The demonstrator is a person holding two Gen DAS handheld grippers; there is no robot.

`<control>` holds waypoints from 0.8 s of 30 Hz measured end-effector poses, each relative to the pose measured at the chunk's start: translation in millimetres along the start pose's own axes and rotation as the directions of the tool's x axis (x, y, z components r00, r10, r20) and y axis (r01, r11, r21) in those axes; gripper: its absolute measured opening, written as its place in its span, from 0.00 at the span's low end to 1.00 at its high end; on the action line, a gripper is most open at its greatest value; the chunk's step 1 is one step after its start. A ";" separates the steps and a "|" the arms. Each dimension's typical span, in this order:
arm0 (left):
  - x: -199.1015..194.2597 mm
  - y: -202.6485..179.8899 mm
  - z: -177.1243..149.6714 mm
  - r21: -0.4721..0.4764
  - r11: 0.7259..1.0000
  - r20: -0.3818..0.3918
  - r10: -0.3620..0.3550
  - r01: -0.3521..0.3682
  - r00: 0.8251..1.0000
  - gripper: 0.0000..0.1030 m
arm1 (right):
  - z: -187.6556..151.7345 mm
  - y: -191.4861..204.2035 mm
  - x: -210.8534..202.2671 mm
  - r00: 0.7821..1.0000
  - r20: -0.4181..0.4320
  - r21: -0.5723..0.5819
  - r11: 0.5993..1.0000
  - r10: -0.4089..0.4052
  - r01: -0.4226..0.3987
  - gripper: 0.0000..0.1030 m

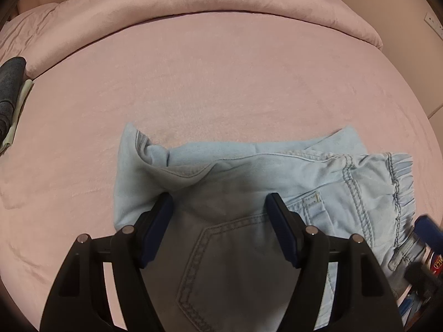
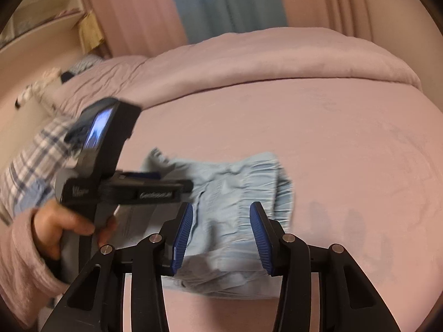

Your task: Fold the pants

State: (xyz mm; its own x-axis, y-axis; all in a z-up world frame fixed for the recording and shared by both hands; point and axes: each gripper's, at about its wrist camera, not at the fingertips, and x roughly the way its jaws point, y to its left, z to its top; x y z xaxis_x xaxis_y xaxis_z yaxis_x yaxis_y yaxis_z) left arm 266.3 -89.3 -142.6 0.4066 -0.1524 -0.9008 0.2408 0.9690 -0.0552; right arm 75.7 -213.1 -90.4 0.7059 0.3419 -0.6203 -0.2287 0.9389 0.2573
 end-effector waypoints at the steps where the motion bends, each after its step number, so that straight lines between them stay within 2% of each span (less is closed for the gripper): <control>1: 0.5 0.3 1.0 -0.001 1.000 -0.004 0.000 0.000 1.000 0.68 | -1.2 4.3 2.3 1.000 -0.003 -0.018 1.000 0.001 -0.001 0.45; 3: 2.8 0.4 3.8 -0.003 1.000 -0.012 0.000 0.000 1.000 0.68 | -5.2 8.9 7.9 1.000 -0.022 -0.037 0.999 0.001 -0.001 0.43; 7: 6.7 -0.5 9.3 0.007 1.000 -0.028 0.004 -0.004 1.000 0.69 | -18.4 9.7 26.3 0.992 -0.108 -0.069 0.996 -0.057 0.050 0.37; 14: 3.1 3.2 11.9 -0.010 1.000 -0.012 -0.009 0.009 1.000 0.69 | -21.5 7.2 28.3 0.991 -0.125 -0.071 0.997 -0.049 0.040 0.36; 19: -26.6 12.1 -11.2 -0.023 1.000 0.062 0.008 -0.007 0.998 0.65 | -26.2 -5.1 24.8 0.993 -0.117 -0.014 1.000 0.002 -0.003 0.36; 22: -41.0 24.3 -32.3 -0.050 0.999 0.082 0.002 0.003 0.997 0.63 | -26.2 -9.5 23.9 0.993 -0.114 0.015 1.000 0.017 -0.016 0.36; 24: -45.1 32.4 -46.1 -0.078 0.997 0.081 -0.007 0.014 0.997 0.53 | -26.0 -10.7 24.6 0.993 -0.113 0.029 0.999 0.022 -0.019 0.36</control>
State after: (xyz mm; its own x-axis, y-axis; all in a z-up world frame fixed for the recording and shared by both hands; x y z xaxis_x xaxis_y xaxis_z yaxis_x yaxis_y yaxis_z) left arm 215.1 -42.0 -123.6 0.4750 -0.1748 -0.8624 0.1766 0.9791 -0.1012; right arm 78.1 -213.8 -127.7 0.6208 0.3650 -0.6939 -0.2222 0.9307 0.2907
